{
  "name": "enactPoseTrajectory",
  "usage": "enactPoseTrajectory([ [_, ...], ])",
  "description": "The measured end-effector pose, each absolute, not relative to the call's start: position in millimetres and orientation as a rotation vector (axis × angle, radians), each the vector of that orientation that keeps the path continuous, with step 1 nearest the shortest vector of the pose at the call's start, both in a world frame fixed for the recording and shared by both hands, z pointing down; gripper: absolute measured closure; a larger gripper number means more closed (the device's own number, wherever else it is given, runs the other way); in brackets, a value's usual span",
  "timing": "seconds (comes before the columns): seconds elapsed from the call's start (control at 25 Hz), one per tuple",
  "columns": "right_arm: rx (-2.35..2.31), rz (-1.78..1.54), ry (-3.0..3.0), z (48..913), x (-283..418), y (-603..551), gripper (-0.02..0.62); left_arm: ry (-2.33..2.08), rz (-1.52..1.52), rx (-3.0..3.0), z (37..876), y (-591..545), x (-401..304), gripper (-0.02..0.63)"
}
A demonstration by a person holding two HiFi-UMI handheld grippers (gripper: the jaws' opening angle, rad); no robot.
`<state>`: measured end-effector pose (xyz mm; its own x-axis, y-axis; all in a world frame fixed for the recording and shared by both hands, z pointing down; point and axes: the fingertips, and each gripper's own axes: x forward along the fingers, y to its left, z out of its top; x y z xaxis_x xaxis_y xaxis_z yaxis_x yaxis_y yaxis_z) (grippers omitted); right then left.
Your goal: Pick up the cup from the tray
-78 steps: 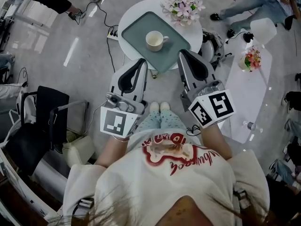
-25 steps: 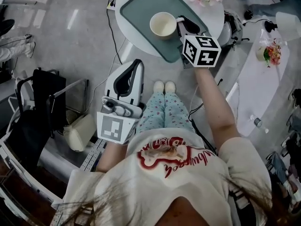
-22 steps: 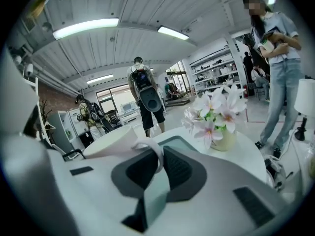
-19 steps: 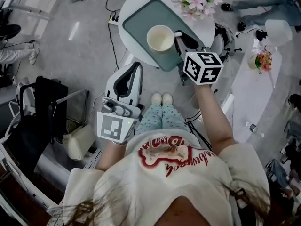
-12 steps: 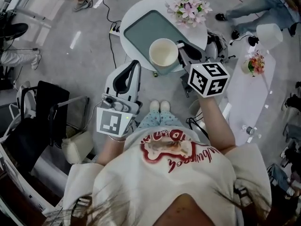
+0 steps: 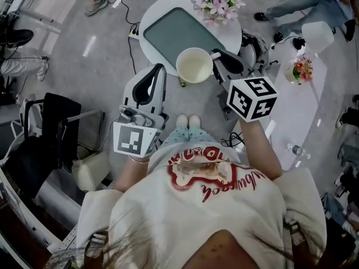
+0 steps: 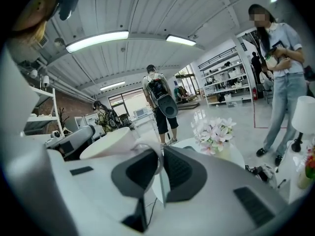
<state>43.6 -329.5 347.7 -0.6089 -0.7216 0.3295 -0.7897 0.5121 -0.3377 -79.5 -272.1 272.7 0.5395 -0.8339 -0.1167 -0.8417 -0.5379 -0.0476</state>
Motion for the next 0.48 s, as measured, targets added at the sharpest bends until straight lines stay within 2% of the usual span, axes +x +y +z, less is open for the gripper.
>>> enactPoseTrajectory([
  [0.48, 1.328, 0.707, -2.654, 343.6, 64.4, -295.4, 0.551, 1.505, 0.12, -2.631, 284.6, -229.4, -65.7, 0.592],
])
